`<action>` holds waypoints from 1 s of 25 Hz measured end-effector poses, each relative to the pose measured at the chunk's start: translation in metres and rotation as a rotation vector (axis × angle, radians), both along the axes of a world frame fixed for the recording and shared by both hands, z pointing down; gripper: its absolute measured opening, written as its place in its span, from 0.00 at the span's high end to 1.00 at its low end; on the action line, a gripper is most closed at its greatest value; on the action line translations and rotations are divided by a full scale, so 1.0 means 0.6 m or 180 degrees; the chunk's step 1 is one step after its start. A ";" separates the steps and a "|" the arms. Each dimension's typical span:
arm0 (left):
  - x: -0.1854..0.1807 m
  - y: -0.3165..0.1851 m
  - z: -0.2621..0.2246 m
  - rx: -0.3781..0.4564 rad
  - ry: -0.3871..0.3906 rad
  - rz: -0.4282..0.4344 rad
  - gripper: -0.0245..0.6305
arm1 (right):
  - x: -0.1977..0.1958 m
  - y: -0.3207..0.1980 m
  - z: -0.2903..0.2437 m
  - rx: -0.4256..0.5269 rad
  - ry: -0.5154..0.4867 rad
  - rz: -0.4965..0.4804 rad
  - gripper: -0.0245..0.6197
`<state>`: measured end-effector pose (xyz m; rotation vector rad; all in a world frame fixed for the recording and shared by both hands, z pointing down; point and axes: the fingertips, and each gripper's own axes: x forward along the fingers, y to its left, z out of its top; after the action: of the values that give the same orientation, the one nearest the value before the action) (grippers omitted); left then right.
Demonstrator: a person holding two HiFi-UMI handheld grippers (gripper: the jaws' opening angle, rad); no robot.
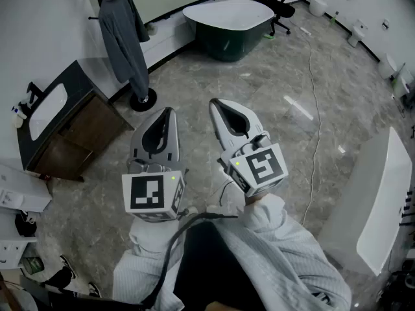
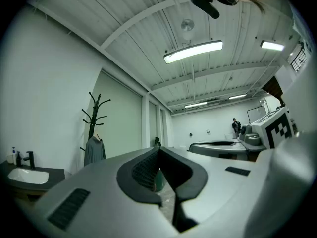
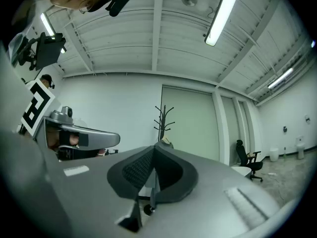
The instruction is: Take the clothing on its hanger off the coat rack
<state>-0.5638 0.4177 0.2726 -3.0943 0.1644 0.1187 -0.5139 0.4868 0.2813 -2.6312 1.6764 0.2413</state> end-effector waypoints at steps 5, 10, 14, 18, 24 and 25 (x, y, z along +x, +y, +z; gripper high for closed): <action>0.003 0.006 0.000 0.0003 0.0010 -0.0013 0.96 | 0.001 0.007 0.002 -0.0004 -0.0012 -0.0016 0.96; 0.008 0.012 -0.007 -0.0003 0.0031 -0.0062 0.96 | 0.006 0.016 -0.003 0.0020 -0.0015 -0.0032 0.96; 0.022 0.022 -0.006 0.0013 0.0047 -0.0127 0.96 | 0.019 0.028 -0.003 0.0078 -0.0033 -0.0063 0.96; 0.037 0.023 0.011 -0.0021 0.0035 -0.0155 0.96 | 0.034 0.029 0.013 0.0069 -0.0036 -0.0118 0.96; 0.086 -0.028 0.037 -0.0083 -0.0072 -0.0281 0.96 | 0.087 -0.003 0.053 -0.0122 -0.0190 -0.0121 0.96; 0.100 -0.041 0.041 -0.0081 -0.0085 -0.0298 0.96 | 0.100 -0.013 0.058 -0.0123 -0.0166 -0.0162 0.96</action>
<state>-0.5037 0.3932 0.2974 -3.1050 0.3118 0.0725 -0.4541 0.4789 0.3160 -2.5935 1.7467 0.1398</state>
